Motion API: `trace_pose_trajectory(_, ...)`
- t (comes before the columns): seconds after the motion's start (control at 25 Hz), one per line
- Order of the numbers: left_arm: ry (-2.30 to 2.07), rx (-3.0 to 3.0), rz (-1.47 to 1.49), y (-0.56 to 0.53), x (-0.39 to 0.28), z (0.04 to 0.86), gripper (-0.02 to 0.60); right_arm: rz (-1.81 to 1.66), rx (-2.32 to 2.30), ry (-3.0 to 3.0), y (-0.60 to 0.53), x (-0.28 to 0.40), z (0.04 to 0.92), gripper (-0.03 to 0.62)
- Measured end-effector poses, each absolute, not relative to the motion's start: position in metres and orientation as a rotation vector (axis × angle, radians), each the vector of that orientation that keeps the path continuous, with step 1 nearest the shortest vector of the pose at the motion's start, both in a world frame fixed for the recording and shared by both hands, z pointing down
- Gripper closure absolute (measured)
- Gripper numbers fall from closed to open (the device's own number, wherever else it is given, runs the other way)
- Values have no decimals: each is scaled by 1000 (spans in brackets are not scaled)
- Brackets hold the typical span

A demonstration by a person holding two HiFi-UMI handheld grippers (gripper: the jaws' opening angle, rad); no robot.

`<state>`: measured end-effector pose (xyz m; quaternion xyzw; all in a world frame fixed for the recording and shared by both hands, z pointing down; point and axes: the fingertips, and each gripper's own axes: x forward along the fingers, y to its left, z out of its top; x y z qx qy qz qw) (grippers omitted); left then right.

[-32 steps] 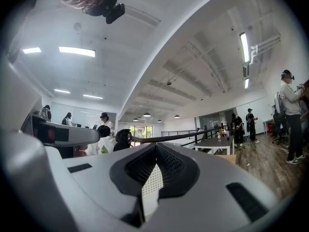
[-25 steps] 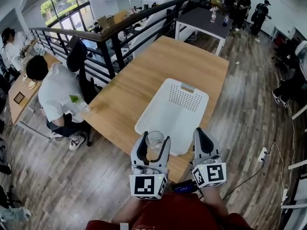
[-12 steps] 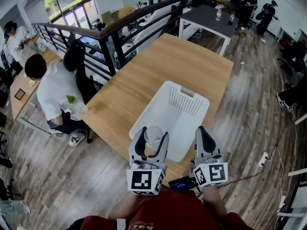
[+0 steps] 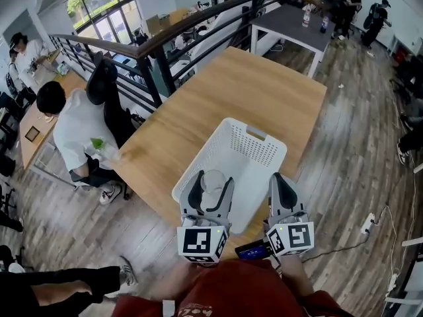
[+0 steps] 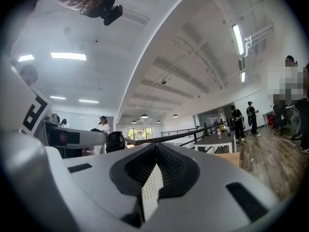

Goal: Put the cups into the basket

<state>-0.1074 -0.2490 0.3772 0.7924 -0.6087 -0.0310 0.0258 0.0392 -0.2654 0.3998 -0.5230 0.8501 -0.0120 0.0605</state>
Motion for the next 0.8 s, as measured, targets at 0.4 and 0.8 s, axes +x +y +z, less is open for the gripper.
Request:
trace_pose_trajectory(0.4,-1826,2462,-13,-280,-87,397,290,-60,-1615,2555,-274,55,403,585)
trace_pose_trajectory(0.8,-1761,2453,148,-314,-80,431,290,-73,-1631,2541,-277,59,408,585)
